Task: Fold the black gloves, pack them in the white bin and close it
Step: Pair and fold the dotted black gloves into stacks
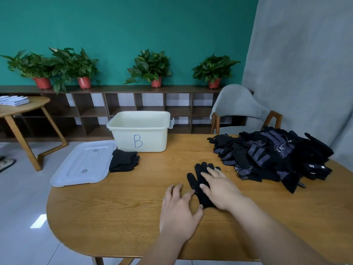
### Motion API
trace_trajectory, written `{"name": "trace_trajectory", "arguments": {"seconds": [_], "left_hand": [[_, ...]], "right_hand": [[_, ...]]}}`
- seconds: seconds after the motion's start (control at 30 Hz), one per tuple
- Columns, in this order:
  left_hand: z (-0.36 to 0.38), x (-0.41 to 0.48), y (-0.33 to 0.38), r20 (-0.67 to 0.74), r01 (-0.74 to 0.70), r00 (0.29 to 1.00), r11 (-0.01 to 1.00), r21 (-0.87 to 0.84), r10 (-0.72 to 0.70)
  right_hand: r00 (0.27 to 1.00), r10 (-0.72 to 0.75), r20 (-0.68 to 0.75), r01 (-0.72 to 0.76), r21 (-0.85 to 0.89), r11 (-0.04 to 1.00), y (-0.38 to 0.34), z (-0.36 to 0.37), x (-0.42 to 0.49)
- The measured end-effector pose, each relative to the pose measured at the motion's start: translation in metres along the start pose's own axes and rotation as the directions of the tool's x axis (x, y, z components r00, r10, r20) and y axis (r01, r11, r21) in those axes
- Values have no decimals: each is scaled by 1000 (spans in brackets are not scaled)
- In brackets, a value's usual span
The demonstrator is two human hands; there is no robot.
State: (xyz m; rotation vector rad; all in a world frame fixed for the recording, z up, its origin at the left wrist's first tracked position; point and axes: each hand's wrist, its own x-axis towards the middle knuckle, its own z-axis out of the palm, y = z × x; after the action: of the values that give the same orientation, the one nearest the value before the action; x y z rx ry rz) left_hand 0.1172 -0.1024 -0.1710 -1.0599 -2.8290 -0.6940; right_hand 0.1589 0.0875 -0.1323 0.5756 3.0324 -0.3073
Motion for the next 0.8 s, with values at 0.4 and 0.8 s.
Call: {"name": "trace_trajectory", "arguments": {"seconds": [0.4, 0.8], "left_hand": [[1, 3, 0, -16, -5, 1000, 999, -42, 4], [1, 4, -3, -68, -3, 998, 984, -176, -10]], "right_hand": [[999, 42, 8, -41, -78, 996, -12, 24, 40], [995, -20, -95, 16, -45, 999, -22, 43, -7]]}}
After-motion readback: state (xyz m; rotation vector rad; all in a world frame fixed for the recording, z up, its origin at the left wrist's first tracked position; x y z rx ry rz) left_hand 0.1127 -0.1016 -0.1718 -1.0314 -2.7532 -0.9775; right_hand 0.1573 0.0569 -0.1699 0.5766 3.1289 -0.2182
